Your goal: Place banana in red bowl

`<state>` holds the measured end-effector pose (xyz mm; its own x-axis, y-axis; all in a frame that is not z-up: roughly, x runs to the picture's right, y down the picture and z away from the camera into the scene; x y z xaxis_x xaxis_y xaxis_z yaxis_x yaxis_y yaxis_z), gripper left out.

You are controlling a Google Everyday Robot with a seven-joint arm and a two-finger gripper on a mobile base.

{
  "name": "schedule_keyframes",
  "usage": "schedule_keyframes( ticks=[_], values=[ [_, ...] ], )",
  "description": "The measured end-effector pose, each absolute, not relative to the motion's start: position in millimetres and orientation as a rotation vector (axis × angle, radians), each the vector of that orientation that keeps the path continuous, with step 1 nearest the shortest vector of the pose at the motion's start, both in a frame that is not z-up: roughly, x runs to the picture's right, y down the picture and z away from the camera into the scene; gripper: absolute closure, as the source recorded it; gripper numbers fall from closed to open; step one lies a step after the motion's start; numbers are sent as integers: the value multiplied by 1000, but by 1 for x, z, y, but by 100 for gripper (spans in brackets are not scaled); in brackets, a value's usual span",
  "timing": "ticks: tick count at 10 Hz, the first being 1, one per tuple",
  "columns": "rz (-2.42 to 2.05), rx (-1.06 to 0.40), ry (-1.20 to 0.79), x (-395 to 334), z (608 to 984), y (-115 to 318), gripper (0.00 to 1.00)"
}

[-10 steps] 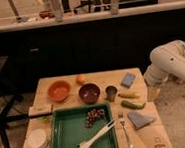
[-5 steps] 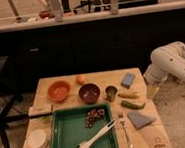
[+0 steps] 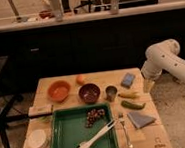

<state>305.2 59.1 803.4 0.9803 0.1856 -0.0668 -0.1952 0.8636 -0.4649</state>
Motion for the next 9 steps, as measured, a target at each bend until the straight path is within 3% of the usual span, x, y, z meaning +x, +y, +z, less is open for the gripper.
schedule_keyframes(
  ticks=[9],
  values=[
    [505,-474,-231,329,853,91,20]
  ],
)
